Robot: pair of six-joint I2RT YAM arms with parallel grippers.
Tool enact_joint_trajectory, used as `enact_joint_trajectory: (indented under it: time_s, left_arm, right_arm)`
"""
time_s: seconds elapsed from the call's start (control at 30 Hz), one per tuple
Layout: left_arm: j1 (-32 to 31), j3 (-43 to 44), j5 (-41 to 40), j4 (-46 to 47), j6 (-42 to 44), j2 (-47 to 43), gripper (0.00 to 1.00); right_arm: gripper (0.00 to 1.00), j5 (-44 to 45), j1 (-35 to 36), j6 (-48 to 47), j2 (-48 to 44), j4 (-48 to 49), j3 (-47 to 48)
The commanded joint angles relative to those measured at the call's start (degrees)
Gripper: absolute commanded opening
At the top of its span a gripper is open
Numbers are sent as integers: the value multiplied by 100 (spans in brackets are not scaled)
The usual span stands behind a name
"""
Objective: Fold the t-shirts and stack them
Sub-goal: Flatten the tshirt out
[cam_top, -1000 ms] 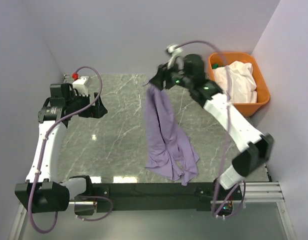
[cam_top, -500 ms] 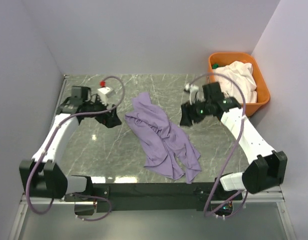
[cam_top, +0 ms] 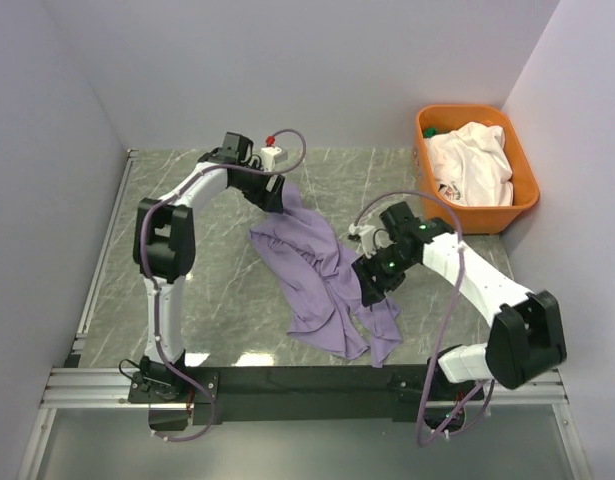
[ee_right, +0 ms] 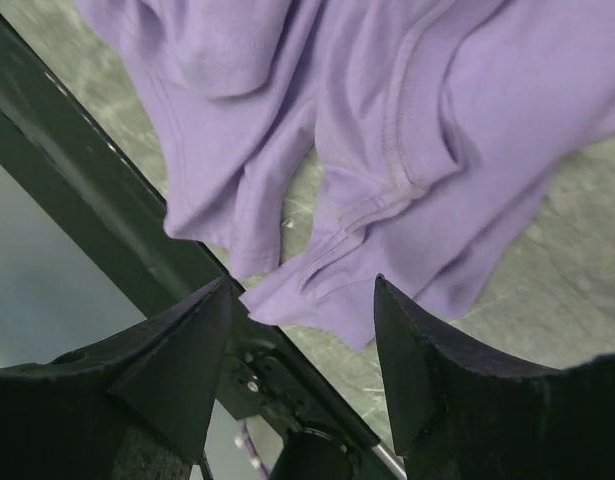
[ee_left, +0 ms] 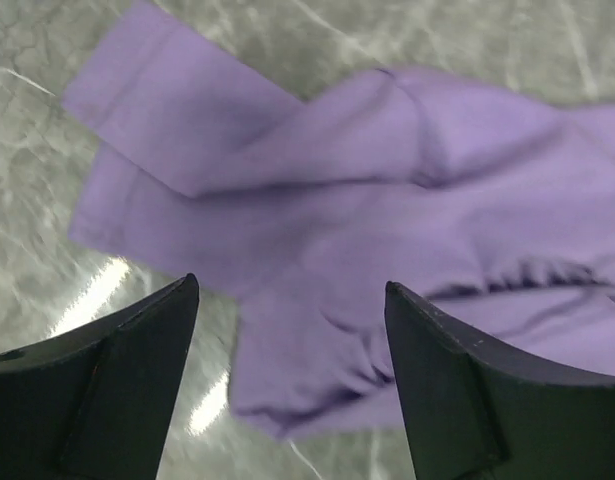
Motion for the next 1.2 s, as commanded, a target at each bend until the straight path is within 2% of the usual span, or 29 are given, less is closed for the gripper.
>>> enact_joint_trajectory:
  time_s: [0.0,0.13,0.23,0.27,0.33,0.43,0.53,0.57,0.6,0.67,0.7,0.8,0.83,0.93,1.03,1.1,1.13,1.17]
  left_arm:
    - [-40,624,-250,-573,-115,416,80]
    - [-40,204,-514,-608,-36,470,75]
    - [-22,-165,-812,-888,69,427,62]
    - [4,-323,-892,-925,87,374,50]
    - [100,-919,-1032,-986,175,94,40]
    - [416,-1762,-1165,-1056,271,-398,18]
    - [899,-2564,-1332,-1127,455,-1013,3]
    - [1136,-2749,-1393,-1249,526,-1180,1]
    - [1251,-2925,-1411,-1320,709,-1521,1]
    - [1488,-3382,-1316,-1608,921,-1883,1]
    - [1489,-3497,-1175,-1741,1166,-2216,2]
    - [1727,-3543,-536,-2320,1614,-2735,22]
    - [1753,-3464,-376,-2409,1721,-2825,36]
    - [1753,-3069,222,-2358,1775,-3045,50]
    - [1753,-2646,835,-2174,1757,-2940,54]
    - [1736,-2410,1162,-2086,1783,-2730,67]
    - [1727,-2347,1373,-1920,1731,-2651,71]
    - [1701,-2286,1514,-1866,1713,-2563,72]
  right_arm:
    - [66,337,357,-189,459,-164,192]
    - [66,811,770,65,855,247,148]
    - [64,1066,788,276,1312,424,226]
    - [63,1128,797,321,1409,459,305]
    - [61,1268,788,435,1708,495,376]
    - [58,1436,797,523,1945,556,455]
    - [54,1462,797,541,2060,636,560]
    - [51,1436,806,532,2078,653,613]
    - [39,1401,806,489,2139,662,666]
    - [27,1199,797,427,2183,679,842]
    - [17,1103,797,331,2175,697,886]
    - [2,803,806,120,1991,758,991]
    - [0,751,797,58,1912,759,1009]
    - [0,557,806,-74,1613,724,1061]
    - [0,373,806,-241,1419,592,1123]
    - [0,319,806,-268,1383,609,1097]
    - [0,311,797,-233,1401,609,1097]
    - [12,302,806,-189,1532,601,1132]
